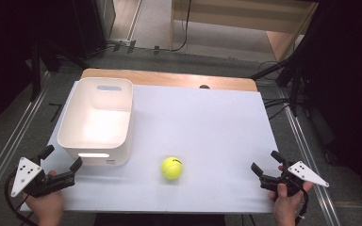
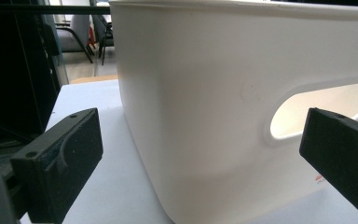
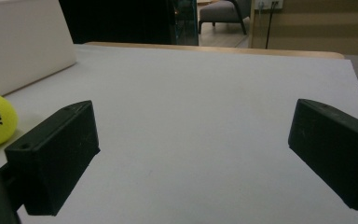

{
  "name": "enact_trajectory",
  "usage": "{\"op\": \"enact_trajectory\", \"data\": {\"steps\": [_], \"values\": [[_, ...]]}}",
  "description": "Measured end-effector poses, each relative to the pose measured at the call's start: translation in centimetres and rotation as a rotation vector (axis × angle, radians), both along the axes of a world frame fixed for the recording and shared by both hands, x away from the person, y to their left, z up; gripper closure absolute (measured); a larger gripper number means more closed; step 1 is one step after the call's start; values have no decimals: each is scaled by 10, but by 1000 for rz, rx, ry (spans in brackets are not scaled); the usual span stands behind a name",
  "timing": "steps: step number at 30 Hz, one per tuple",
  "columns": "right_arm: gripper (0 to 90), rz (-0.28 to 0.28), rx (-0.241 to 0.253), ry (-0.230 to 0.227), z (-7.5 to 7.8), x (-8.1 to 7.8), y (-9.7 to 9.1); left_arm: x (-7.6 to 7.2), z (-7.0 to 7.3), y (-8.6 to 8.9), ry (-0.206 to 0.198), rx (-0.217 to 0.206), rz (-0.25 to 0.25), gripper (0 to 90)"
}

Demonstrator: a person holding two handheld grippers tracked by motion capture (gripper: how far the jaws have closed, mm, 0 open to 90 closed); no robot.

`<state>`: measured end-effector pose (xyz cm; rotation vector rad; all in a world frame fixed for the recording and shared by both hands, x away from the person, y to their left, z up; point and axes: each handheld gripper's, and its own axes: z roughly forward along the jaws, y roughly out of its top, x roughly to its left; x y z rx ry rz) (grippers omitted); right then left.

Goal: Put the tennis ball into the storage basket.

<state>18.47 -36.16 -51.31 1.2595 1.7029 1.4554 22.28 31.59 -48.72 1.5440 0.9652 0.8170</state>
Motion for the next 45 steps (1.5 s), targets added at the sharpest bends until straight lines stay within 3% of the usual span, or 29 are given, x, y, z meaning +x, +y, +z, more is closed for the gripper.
{"op": "enact_trajectory", "data": {"steps": [6, 17, 23, 37, 45], "values": [[6, 4, -32, -2, 1, 1, 4, 0, 0, 0, 0, -3, -2, 0], [6, 1, -22, 2, 2, 2, 3, 3, 1, 1, 8, -14, 21, 0], [6, 16, -29, 1, 6, 1, 8, 1, 1, 0, -12, 2, 20, 0], [7, 192, -93, -24, 32, 6, 44, 0, 1, 0, -11, -5, 34, 0], [6, 301, -150, -37, 50, 8, 71, 0, 1, -3, -13, 27, 29, 0]]}}
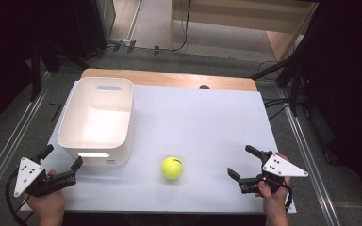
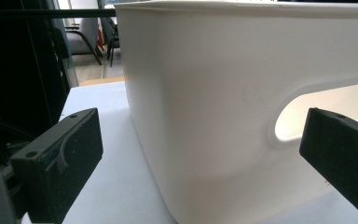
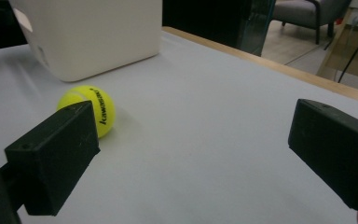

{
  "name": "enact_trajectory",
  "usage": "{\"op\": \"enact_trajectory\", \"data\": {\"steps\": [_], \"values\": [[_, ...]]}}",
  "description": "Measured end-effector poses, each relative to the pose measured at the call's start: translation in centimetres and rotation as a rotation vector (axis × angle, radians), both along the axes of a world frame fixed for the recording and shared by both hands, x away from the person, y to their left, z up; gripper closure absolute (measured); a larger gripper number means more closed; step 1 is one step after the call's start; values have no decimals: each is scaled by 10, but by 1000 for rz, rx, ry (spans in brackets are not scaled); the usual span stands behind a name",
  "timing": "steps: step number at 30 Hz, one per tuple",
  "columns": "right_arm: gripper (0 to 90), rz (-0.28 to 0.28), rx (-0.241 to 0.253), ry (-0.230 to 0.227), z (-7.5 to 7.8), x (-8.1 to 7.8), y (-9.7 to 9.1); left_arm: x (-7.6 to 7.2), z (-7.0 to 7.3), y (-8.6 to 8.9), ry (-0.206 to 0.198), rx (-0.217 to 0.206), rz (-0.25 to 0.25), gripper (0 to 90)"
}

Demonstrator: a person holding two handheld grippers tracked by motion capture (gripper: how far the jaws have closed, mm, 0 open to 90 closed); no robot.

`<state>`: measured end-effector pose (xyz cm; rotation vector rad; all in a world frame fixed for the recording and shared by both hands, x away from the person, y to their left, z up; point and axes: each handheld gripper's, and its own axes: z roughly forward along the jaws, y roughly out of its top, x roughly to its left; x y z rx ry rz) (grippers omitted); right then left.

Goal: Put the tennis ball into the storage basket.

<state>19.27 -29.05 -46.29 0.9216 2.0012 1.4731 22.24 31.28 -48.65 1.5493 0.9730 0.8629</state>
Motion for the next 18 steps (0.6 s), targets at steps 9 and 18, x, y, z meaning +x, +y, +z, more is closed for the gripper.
{"op": "enact_trajectory", "data": {"steps": [9, 18], "values": [[7, 115, -39, 37, 10, 10, 27, 0, 0, 0, 0, 4, -1, 0], [7, 192, -83, 81, 17, 24, 58, 0, 0, -3, -6, 19, -9, 0]]}}
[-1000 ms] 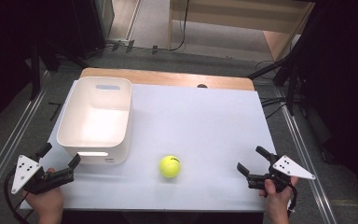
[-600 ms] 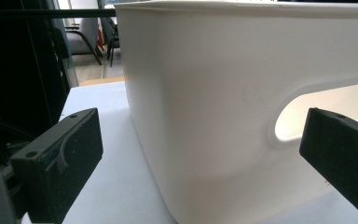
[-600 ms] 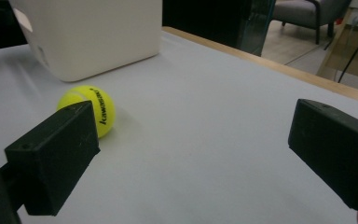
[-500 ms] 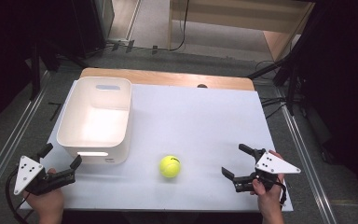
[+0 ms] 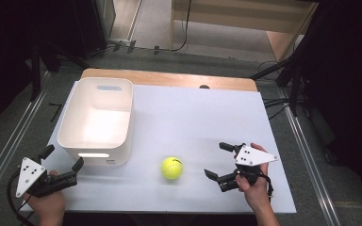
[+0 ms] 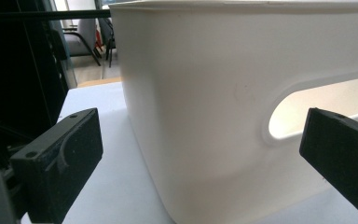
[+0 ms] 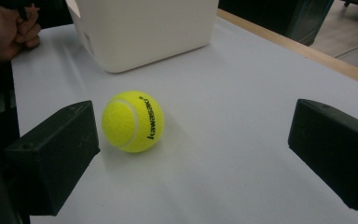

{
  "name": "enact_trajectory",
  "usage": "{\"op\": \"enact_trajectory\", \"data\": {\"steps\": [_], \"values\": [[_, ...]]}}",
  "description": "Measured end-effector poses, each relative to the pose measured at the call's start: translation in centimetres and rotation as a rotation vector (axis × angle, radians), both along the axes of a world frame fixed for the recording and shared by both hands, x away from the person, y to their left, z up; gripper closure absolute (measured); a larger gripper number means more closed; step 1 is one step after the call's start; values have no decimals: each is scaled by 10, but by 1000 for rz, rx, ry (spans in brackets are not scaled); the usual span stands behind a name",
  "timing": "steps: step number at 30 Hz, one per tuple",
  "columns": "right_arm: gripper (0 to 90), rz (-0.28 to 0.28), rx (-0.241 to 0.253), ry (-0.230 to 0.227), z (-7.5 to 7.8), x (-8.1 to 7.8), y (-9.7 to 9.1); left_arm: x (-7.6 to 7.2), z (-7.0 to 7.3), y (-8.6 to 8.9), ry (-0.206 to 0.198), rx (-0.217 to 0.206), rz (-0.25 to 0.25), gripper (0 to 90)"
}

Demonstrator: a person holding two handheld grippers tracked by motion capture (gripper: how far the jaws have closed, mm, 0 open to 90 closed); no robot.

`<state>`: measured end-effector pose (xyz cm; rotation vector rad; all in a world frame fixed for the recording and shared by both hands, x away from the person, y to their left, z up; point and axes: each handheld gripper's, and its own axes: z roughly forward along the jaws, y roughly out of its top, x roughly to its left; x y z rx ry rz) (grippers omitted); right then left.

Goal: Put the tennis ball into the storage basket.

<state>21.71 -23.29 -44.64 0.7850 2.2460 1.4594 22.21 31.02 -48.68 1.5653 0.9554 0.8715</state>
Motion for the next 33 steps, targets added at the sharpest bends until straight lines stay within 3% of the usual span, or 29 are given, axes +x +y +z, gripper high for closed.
{"op": "enact_trajectory", "data": {"steps": [11, 21, 33], "values": [[6, 41, -62, 54, 1, 5, 21, 2, 0, -4, 7, 32, 21, 0], [6, 59, -103, 81, 1, 9, 36, 0, 0, -3, 4, 23, 1, 0], [7, 124, -178, 119, -3, 17, 64, -1, -1, -2, 10, 20, -16, 0]]}}
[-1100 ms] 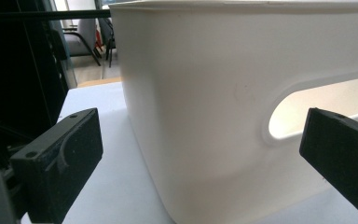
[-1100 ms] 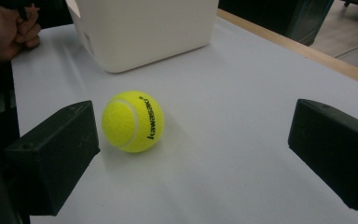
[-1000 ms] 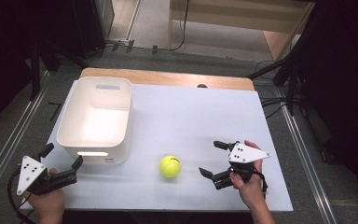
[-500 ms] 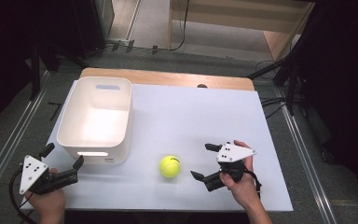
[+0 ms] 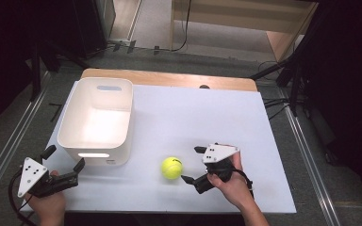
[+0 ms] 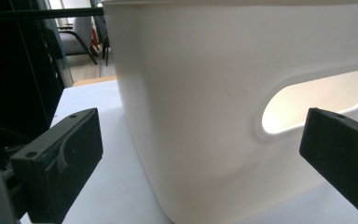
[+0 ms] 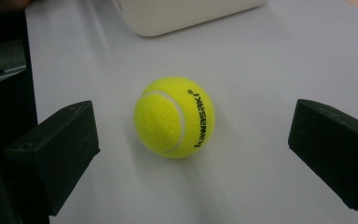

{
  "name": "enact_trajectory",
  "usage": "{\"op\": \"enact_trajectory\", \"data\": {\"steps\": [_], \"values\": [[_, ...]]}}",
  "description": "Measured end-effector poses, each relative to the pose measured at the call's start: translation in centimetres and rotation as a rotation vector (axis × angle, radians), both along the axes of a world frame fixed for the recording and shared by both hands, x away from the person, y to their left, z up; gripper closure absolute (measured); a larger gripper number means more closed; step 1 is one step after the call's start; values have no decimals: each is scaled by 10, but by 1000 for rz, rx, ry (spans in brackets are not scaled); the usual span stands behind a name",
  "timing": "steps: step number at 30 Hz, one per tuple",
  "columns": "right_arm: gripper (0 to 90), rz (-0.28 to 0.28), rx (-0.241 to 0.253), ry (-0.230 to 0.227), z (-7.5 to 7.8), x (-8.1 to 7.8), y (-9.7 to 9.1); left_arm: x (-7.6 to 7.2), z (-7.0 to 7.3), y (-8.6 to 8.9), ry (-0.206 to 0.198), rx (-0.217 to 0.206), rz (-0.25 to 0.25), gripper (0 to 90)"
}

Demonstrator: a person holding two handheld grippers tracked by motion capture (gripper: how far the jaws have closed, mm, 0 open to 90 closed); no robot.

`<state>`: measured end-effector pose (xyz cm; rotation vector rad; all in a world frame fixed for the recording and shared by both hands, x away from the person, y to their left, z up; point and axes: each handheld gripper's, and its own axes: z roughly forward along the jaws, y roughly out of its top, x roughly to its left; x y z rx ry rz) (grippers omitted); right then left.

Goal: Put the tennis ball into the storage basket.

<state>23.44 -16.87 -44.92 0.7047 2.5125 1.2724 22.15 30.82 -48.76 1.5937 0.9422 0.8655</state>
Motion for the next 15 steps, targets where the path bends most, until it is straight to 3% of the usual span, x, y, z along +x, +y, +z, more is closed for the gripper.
{"op": "enact_trajectory", "data": {"steps": [15], "values": [[10, 18, -111, 51, -10, 14, 24, 0, 0, 0, 3, -5, -19, 0]]}}
